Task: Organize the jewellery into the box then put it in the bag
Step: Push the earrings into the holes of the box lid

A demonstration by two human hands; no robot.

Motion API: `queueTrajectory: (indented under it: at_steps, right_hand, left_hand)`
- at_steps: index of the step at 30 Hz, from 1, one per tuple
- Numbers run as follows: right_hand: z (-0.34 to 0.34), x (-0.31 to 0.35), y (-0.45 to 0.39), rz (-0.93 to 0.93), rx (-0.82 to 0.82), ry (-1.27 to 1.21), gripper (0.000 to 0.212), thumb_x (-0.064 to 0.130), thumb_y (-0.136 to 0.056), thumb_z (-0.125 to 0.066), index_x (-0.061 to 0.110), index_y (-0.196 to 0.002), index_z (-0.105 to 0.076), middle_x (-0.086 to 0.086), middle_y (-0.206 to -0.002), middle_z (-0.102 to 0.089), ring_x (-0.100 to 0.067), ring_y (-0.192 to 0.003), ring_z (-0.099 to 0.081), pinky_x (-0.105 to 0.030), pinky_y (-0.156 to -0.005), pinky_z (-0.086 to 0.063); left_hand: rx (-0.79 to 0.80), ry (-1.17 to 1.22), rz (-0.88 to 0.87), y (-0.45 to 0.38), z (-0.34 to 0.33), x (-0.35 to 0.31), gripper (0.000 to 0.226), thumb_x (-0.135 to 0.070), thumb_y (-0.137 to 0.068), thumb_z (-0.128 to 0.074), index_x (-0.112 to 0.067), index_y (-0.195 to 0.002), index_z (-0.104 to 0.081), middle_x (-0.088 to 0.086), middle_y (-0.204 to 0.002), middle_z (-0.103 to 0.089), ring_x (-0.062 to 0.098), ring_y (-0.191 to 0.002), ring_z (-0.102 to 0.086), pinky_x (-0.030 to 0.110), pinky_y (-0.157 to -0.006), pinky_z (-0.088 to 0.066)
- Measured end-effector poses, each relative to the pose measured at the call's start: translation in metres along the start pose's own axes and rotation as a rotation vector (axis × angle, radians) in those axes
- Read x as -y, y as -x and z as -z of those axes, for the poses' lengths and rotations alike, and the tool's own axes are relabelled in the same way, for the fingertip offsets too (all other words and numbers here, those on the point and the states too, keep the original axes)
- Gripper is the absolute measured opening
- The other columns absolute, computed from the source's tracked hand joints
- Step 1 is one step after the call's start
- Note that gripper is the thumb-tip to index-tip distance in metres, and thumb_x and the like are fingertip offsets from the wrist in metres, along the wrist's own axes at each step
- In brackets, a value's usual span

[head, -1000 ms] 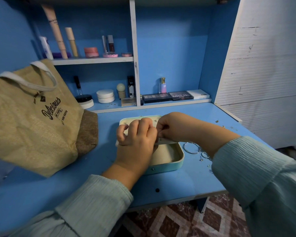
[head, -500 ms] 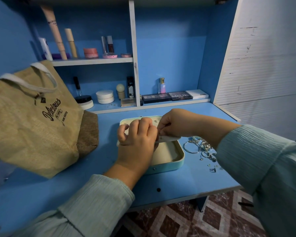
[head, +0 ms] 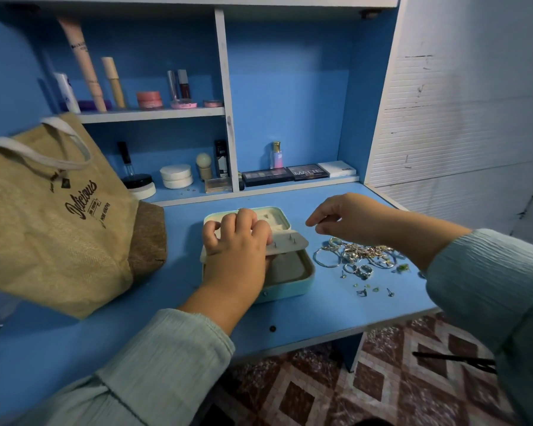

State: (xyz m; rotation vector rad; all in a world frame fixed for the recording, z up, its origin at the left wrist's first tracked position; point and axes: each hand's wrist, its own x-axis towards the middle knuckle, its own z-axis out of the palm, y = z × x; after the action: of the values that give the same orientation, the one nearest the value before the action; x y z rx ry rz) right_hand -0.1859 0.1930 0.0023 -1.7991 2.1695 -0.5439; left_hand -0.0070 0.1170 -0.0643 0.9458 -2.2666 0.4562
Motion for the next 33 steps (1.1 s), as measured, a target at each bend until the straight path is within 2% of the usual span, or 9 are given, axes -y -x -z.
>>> queueTrajectory:
  at_steps: [3,8,14,18,20,22,24,28,33]
  right_hand:
    - [0.002,-0.008,0.012,-0.022,-0.004,0.002,0.02,0.019,-0.091,-0.057,0.025,-0.108,-0.067,0.016,-0.092,-0.057,0.002,-0.081,-0.054,-0.008,-0.068,-0.036]
    - [0.001,-0.019,0.026,-0.063,-0.025,0.031,0.016,0.02,-0.09,-0.059,0.025,-0.103,-0.068,0.015,-0.093,-0.059,0.001,-0.079,-0.054,-0.002,-0.063,-0.035]
    - [0.0,-0.029,0.042,-0.132,-0.009,0.114,0.011,0.023,-0.089,-0.06,0.024,-0.094,-0.069,0.012,-0.086,-0.061,-0.007,-0.075,-0.058,-0.012,-0.06,-0.044]
    - [-0.001,-0.037,0.053,-0.173,0.028,0.138,0.008,0.025,-0.088,-0.061,0.025,-0.091,-0.069,0.011,-0.085,-0.064,0.002,-0.061,-0.057,-0.012,-0.052,-0.046]
    - [-0.001,-0.043,0.058,-0.195,0.038,0.128,0.006,0.025,-0.086,-0.063,0.026,-0.087,-0.069,0.009,-0.091,-0.067,-0.007,-0.078,-0.062,-0.023,-0.069,-0.054]
    - [0.0,-0.047,0.063,-0.216,0.056,0.142,0.006,0.026,-0.086,-0.063,0.025,-0.088,-0.069,0.008,-0.09,-0.066,-0.014,-0.086,-0.063,-0.03,-0.077,-0.052]
    - [0.001,-0.051,0.068,-0.231,0.064,0.159,0.006,0.026,-0.086,-0.063,0.024,-0.088,-0.069,0.008,-0.09,-0.066,-0.014,-0.086,-0.062,-0.028,-0.076,-0.051]
    - [0.0,-0.062,0.076,-0.249,0.065,0.17,0.011,0.023,-0.087,-0.062,0.021,-0.094,-0.07,0.007,-0.095,-0.067,-0.01,-0.081,-0.059,-0.023,-0.074,-0.048]
    - [-0.008,-0.071,0.083,-0.238,0.038,0.127,0.013,0.021,-0.086,-0.062,0.021,-0.095,-0.071,0.009,-0.097,-0.068,-0.009,-0.09,-0.061,-0.026,-0.085,-0.05]
  left_hand:
    - [0.063,-0.01,0.012,-0.001,0.005,-0.002,0.044,-0.023,-0.039,-0.091,-0.023,-0.072,-0.061,0.003,-0.086,-0.057,0.026,-0.078,-0.056,0.036,-0.078,-0.022]
    - [0.174,-0.004,0.011,0.004,0.014,-0.006,0.03,-0.036,-0.085,-0.06,-0.03,-0.113,-0.049,-0.004,-0.125,-0.038,0.02,-0.118,-0.034,0.036,-0.092,-0.008]
    - [0.243,0.044,-0.05,0.008,0.026,-0.018,0.04,-0.036,-0.091,-0.045,-0.038,-0.129,-0.032,-0.007,-0.128,-0.026,0.016,-0.122,-0.025,0.035,-0.095,-0.001]
    - [0.239,0.102,-0.109,0.008,0.031,-0.028,0.04,-0.043,-0.092,-0.043,-0.041,-0.131,-0.032,-0.008,-0.128,-0.025,0.014,-0.122,-0.023,0.034,-0.097,0.0]
    - [0.224,0.141,-0.156,0.008,0.031,-0.037,0.038,-0.045,-0.088,-0.052,-0.04,-0.125,-0.044,-0.008,-0.124,-0.034,0.015,-0.118,-0.032,0.034,-0.096,-0.005]
    - [0.189,0.159,-0.213,0.006,0.026,-0.048,0.037,-0.042,-0.067,-0.076,-0.035,-0.101,-0.064,-0.005,-0.104,-0.052,0.018,-0.097,-0.053,0.035,-0.088,-0.018]
    - [0.206,0.137,-0.299,0.003,0.022,-0.059,0.034,-0.039,-0.052,-0.086,-0.033,-0.081,-0.07,-0.005,-0.087,-0.057,0.018,-0.08,-0.059,0.034,-0.08,-0.022]
    - [0.307,0.01,-0.354,0.001,0.013,-0.078,0.026,-0.033,-0.09,-0.054,-0.032,-0.116,-0.058,-0.005,-0.12,-0.043,0.02,-0.115,-0.039,0.038,-0.089,-0.009]
    - [0.356,-0.077,-0.366,-0.007,0.001,-0.094,0.026,-0.024,-0.094,-0.047,-0.026,-0.119,-0.056,-0.002,-0.125,-0.039,0.024,-0.12,-0.033,0.042,-0.09,-0.006]
